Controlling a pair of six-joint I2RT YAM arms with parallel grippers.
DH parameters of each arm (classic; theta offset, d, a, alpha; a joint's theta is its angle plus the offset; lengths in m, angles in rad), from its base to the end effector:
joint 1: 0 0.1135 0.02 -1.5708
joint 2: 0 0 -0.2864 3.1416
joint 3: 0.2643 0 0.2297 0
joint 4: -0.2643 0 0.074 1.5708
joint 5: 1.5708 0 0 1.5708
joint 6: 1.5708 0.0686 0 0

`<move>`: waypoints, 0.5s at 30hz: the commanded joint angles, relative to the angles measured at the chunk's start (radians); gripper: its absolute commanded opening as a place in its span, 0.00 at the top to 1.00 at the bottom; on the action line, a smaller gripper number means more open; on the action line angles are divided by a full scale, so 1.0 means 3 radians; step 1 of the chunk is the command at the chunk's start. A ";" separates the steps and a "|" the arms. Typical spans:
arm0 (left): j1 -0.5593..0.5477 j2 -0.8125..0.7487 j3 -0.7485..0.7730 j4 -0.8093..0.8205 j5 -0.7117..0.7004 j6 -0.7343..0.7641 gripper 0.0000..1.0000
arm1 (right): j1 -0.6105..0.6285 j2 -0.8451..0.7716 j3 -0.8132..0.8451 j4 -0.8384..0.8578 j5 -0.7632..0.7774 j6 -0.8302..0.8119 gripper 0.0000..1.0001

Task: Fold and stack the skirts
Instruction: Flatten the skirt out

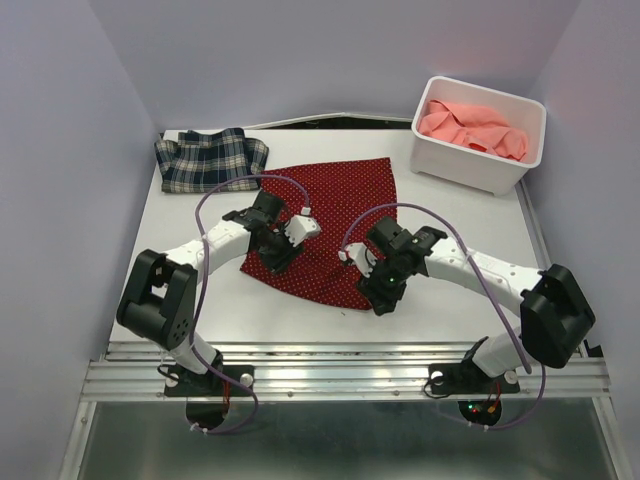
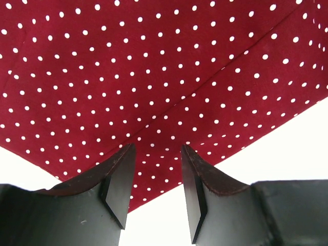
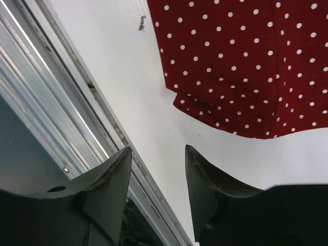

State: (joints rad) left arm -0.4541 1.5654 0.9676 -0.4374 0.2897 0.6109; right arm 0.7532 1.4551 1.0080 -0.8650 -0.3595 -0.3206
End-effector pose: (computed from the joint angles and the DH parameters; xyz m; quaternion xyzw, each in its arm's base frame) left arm 0.2671 -0.1522 0.2045 0.5174 0.8027 -0.1183 0.2719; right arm 0.1645 0.1873 0.2226 -0.5188 0.8266 0.2004 0.0859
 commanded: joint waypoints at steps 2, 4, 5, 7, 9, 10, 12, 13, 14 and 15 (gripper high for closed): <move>0.0061 -0.0023 0.0073 0.0011 0.0036 -0.0119 0.48 | 0.0112 -0.0049 -0.0087 0.0408 0.0165 0.0143 0.46; 0.0128 0.0028 0.0103 -0.0015 0.0082 -0.0175 0.48 | 0.0173 -0.0029 -0.0133 0.0526 0.0247 0.0169 0.45; 0.0179 0.0038 0.0139 -0.0025 0.0189 -0.0190 0.48 | 0.0204 -0.0019 -0.0174 0.0577 0.0298 0.0184 0.45; 0.0317 0.0069 0.0170 -0.0076 0.0342 -0.0221 0.48 | 0.0204 -0.0018 -0.0200 0.0694 0.0365 0.0225 0.44; 0.0373 0.0084 0.0180 -0.0091 0.0394 -0.0252 0.48 | 0.0204 -0.0008 -0.0226 0.0761 0.0431 0.0245 0.44; 0.0399 0.0110 0.0180 -0.0112 0.0415 -0.0257 0.48 | 0.0204 0.0007 -0.0221 0.0792 0.0452 0.0251 0.44; 0.0409 0.0161 0.0185 -0.0132 0.0456 -0.0277 0.47 | 0.0235 0.0068 -0.0236 0.0817 0.0503 0.0281 0.44; 0.0414 0.0176 0.0185 -0.0127 0.0466 -0.0308 0.47 | 0.0235 0.0094 -0.0231 0.0828 0.0528 0.0302 0.44; 0.0420 0.0197 0.0185 -0.0127 0.0481 -0.0318 0.47 | 0.0235 0.0109 -0.0236 0.0843 0.0579 0.0317 0.44; 0.0440 0.0232 0.0190 -0.0122 0.0491 -0.0334 0.47 | 0.0265 0.0135 -0.0256 0.0899 0.0600 0.0337 0.44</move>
State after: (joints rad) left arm -0.3248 1.6135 0.9886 -0.4480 0.3801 0.5392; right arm 0.8135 1.4746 0.9516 -0.6804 -0.2386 -0.2535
